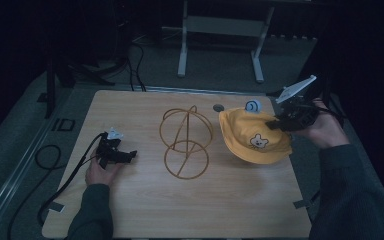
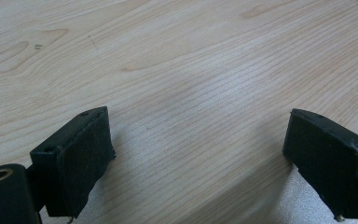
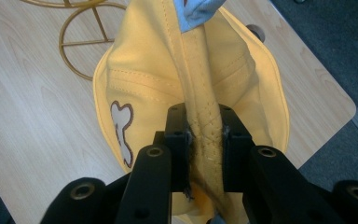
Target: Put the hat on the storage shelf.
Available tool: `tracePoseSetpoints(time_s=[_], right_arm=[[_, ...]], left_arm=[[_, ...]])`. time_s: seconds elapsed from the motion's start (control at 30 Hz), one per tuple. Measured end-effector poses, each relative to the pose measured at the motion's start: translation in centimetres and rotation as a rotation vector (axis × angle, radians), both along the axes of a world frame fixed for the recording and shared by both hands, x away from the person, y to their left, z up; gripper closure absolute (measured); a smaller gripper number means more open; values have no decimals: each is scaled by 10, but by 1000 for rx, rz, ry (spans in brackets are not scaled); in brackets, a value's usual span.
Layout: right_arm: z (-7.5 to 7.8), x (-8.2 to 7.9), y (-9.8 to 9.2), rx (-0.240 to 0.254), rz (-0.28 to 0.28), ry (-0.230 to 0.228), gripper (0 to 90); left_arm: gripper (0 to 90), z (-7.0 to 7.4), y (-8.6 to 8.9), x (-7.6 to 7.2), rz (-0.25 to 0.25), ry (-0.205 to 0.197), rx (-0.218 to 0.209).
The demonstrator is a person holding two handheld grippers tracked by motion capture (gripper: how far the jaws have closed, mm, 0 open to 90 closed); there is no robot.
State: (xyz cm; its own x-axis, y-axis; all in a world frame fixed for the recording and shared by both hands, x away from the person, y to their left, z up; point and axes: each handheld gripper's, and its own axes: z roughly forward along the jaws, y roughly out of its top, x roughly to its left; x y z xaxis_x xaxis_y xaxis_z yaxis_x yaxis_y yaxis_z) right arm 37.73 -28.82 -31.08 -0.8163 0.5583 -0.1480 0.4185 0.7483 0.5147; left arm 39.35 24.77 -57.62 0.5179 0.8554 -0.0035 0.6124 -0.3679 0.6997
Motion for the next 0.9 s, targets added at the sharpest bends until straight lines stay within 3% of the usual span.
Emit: tracePoseSetpoints(time_s=[0.37, 0.9], right_arm=[[11, -4, -7, 34, -4, -43, 776], [16, -3, -5, 92, 25, -51, 776]], left_arm=[[78, 0, 0, 0, 0, 0, 0], [78, 0, 0, 0, 0, 0, 0]])
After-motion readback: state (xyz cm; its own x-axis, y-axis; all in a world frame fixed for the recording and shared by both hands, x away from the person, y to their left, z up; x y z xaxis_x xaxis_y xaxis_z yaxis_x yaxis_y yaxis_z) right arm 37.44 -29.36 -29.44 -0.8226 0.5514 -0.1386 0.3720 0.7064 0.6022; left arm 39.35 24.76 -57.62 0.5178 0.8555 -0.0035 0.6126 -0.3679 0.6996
